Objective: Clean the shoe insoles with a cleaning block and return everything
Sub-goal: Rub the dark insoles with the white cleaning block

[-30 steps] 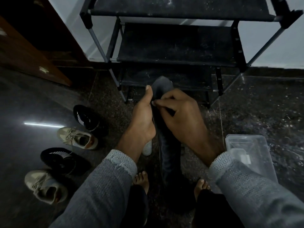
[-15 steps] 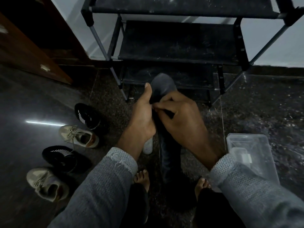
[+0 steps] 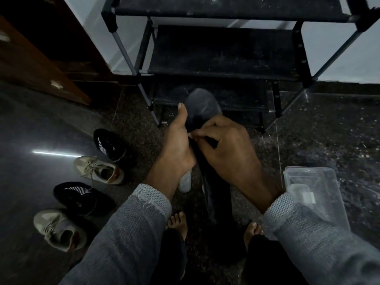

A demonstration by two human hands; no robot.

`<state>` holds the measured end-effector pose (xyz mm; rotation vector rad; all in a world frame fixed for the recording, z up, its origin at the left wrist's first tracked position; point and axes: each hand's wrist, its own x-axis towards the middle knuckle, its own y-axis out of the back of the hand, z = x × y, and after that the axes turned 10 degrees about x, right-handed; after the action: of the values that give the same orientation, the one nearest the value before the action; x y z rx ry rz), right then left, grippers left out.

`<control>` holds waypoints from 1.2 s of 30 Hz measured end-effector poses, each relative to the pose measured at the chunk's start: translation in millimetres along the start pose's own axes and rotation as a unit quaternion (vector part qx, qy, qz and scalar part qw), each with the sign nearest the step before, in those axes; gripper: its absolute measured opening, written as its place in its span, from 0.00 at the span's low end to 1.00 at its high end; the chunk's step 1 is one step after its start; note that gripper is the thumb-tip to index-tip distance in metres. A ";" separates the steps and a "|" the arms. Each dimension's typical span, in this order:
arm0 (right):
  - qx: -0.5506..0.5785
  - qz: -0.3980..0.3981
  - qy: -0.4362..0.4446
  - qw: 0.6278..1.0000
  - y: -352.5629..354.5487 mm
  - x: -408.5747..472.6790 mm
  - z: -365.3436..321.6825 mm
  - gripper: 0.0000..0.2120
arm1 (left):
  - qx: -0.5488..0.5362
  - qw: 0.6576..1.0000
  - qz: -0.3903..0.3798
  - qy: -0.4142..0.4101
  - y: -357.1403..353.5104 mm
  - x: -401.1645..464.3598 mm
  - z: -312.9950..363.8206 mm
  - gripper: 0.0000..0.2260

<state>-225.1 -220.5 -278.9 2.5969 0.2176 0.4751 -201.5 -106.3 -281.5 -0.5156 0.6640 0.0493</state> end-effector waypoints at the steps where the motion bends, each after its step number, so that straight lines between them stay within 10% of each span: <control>1: -0.009 0.008 -0.006 1.000 2.0 1.6 3.5 0.07 | -0.004 1.000 -0.004 0.001 -0.5 0.8 -0.3 0.27; 36: -0.066 0.102 -0.032 0.992 18.5 19.7 24.8 0.07 | 0.063 0.996 -0.059 -0.002 -6.3 1.3 -16.0 0.23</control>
<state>-196.4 -242.7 -284.4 2.5107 -0.0987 0.4583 -208.4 -119.6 -290.2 -0.4334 0.6264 -0.1024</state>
